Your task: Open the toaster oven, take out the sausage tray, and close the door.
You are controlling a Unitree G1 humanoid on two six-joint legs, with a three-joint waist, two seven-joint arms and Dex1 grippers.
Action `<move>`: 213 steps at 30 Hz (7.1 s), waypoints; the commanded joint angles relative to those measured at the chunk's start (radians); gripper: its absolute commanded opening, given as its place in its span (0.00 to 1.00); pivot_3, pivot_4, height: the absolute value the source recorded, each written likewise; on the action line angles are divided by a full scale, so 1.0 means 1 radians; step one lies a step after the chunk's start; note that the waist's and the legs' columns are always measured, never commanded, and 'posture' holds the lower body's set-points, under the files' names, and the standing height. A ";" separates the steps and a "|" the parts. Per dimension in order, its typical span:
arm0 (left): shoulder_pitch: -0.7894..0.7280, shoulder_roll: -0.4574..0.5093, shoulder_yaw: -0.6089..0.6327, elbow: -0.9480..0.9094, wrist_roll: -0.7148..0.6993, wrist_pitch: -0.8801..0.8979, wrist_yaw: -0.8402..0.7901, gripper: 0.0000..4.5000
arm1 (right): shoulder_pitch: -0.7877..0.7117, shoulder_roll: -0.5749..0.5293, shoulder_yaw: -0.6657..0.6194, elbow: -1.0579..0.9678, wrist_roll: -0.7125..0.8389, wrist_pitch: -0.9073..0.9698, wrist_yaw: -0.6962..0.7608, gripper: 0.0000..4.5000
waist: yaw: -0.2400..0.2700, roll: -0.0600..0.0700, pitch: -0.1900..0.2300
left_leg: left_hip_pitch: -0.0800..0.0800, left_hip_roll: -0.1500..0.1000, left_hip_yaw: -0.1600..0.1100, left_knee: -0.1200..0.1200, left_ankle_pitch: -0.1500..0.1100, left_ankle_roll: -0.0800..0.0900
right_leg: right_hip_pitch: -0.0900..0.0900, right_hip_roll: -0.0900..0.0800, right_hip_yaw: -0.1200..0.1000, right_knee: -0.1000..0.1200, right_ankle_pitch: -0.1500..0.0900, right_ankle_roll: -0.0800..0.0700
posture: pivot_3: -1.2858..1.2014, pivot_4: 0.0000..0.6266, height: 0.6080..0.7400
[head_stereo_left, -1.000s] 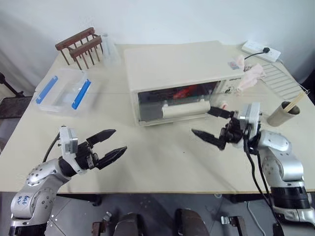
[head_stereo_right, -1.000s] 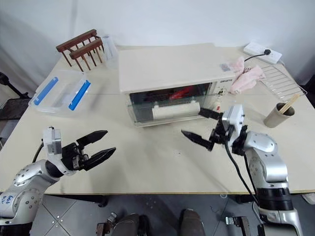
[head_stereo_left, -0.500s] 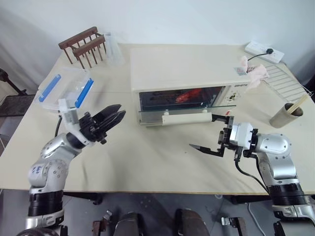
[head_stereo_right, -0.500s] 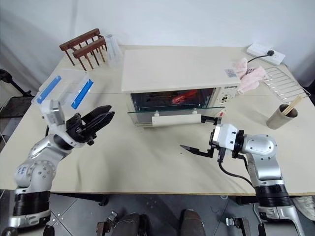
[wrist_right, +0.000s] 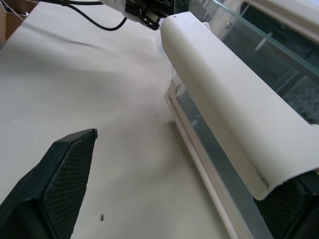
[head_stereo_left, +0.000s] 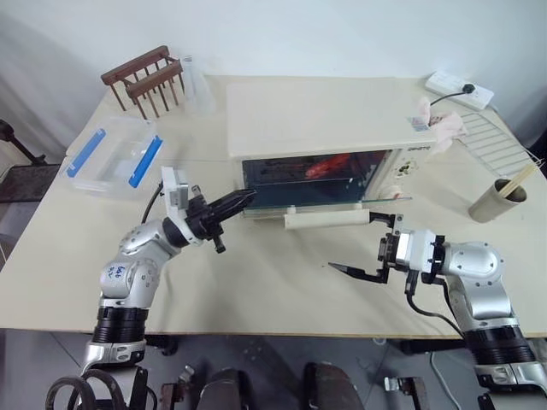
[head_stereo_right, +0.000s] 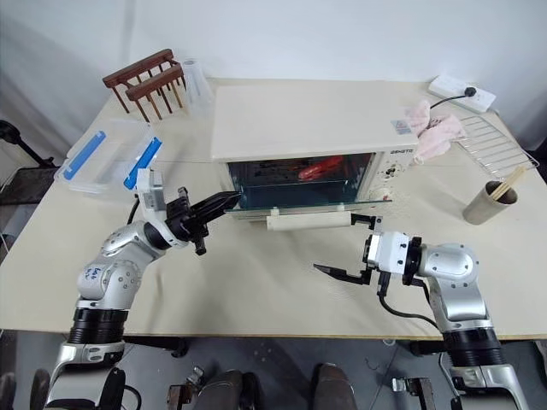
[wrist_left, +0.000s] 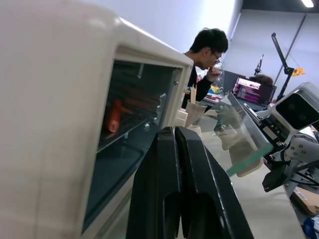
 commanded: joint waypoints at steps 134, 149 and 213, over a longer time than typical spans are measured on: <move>0.091 0.149 0.123 -0.177 -0.296 0.702 0.190 0.98 | 0.330 -0.118 0.014 -0.556 -0.861 -0.017 -0.786 0.01 | -0.007 -0.003 0.002 | -0.003 0.002 0.000 0.009 -0.001 0.001 | -0.002 0.001 0.002 0.002 0.000 0.001 | 0.52 0.24 1.00; 0.019 0.083 0.206 -0.122 -0.494 0.948 0.364 0.98 | 0.310 -0.117 0.020 -0.546 -0.819 -0.076 -0.776 0.01 | -0.006 -0.003 0.002 | -0.003 0.002 -0.001 0.009 -0.001 0.001 | -0.001 0.001 0.002 0.003 0.000 0.001 | 0.52 0.24 1.00; 0.239 0.211 0.178 0.037 -1.295 1.002 0.936 0.00 | 0.326 -0.262 -0.390 -0.471 0.664 0.932 -0.440 0.99 | 0.019 -0.003 0.002 | -0.001 -0.001 -0.004 0.009 -0.002 0.003 | 0.003 -0.002 0.004 -0.001 0.000 0.000 | 0.52 0.24 1.00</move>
